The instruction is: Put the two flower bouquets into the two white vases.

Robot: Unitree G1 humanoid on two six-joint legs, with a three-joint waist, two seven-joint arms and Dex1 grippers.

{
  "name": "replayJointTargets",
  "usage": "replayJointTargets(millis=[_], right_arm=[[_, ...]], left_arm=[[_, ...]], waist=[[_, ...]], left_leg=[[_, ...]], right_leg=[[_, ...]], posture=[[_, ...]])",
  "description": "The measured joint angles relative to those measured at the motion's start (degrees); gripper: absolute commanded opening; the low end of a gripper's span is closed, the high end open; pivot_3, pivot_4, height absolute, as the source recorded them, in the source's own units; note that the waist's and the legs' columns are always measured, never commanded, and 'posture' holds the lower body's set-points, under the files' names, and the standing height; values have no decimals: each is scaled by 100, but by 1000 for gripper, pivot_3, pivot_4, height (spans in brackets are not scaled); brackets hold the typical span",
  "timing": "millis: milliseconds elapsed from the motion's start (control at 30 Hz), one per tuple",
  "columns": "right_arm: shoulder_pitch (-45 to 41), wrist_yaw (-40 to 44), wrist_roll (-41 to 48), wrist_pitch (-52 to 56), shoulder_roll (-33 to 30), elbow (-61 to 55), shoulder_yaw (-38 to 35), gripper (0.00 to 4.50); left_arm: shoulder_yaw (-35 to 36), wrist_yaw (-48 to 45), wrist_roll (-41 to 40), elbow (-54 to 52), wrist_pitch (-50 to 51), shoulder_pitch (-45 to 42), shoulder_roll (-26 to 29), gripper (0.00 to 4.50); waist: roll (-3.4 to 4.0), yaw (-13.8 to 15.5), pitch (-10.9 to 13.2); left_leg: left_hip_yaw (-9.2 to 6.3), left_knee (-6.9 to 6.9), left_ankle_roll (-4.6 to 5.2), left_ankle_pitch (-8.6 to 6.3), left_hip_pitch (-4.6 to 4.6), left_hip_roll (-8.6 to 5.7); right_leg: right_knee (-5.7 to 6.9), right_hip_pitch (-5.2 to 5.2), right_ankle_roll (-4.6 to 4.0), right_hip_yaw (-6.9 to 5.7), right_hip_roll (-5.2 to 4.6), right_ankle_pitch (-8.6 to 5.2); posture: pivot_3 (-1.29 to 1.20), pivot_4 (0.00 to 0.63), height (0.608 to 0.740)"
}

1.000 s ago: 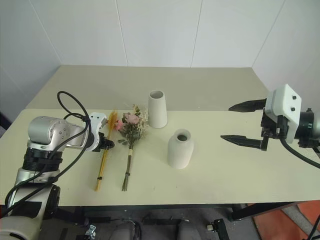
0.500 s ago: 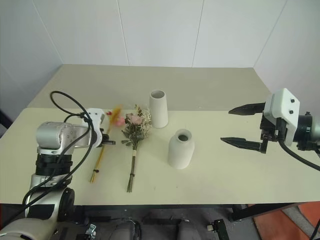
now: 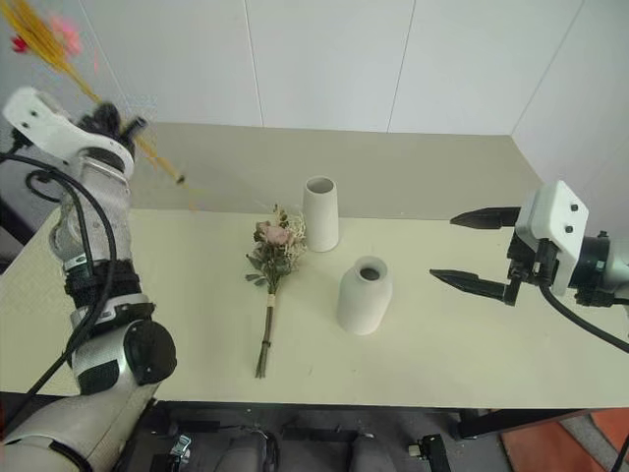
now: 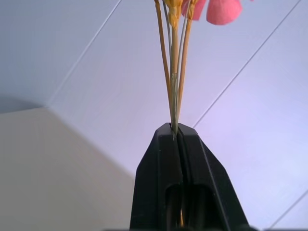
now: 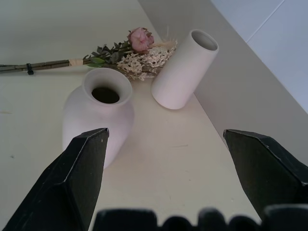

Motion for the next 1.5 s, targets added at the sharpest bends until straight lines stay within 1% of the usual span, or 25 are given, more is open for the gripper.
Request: replayJointTargets(millis=[133,233,300,400,533,700,767,967,1133,1333,1500], right_arm=[[286,-102,5,39,83,-121,-183,4500],[366,-174,66,111,92,-273,-222,4500],[433,-236,107,127,100,-357,-336,4500],[591,-315,130,175,100,-498,-473,4500],[807,-396,165,247,114,-583,-663,4500],[1014,-468,204,277,125,-768,-838,4500],[1097,-496,210,290,137,-806,-877,4500],[1313,-658,172,333,172,-872,-1092,4500],[1510,-924,53,342,324,-992,-1165,4500],[1537,-1182,-18,347,459,-1097,-1203,4500],[1572,-1297,-59,346,562,-1134,-1202,4500]], left_arm=[[85,-710,-337,1062,-887,-505,-78,43],[42,-1216,-470,1899,-1337,-736,-259,43],[35,-1588,-526,2493,-1557,-863,-355,43],[11,-2028,-568,3362,-1854,-1080,-399,43],[-1,-2343,-572,4012,-2124,-1356,-397,43],[-9,-2592,-571,4491,-2204,-1644,-400,43],[-24,-2678,-568,4566,-2258,-1709,-437,43],[-119,-2826,-501,4761,-2275,-1733,-611,43],[-268,-2891,-356,4866,-2297,-1733,-756,43],[-392,-2892,-164,4960,-2327,-1820,-810,43],[-716,-3042,213,4990,-2433,-1839,-844,43]], waist=[[0,10,0],[0,11,0],[0,0,0],[-1,-14,0],[-1,-33,1],[-2,-23,1],[-2,-23,1],[-2,-22,1],[-2,-24,1],[-2,-22,1],[-2,-22,1]], left_leg=[[-3,12,1,1,-2,-4],[-5,29,2,0,-10,-4],[-8,30,3,0,-15,-4],[-11,31,11,-5,-25,-4],[-12,27,16,-9,-28,-4],[-13,29,16,-8,-27,-5],[-13,30,16,-8,-26,-6],[-16,30,16,-8,-27,-6],[-18,30,16,-8,-27,-7],[-21,30,16,-8,-26,-9],[-21,30,16,-8,-27,-12]], right_leg=[[-2,6,12,-2,0,5],[-13,10,48,0,1,1],[-27,12,57,-1,2,6],[-37,7,57,-1,3,9],[-40,4,37,-1,4,21],[-39,6,46,-1,3,16],[-38,6,61,0,3,8],[-36,6,61,-1,4,8],[-37,5,60,0,4,8],[-35,6,61,0,3,7],[-37,6,61,0,2,8]], posture=[[0,150,740],[0,150,740],[0,150,740],[0,150,740],[0,150,740],[0,150,740],[0,150,740],[0,150,740],[0,150,740],[0,150,740],[0,150,740]])
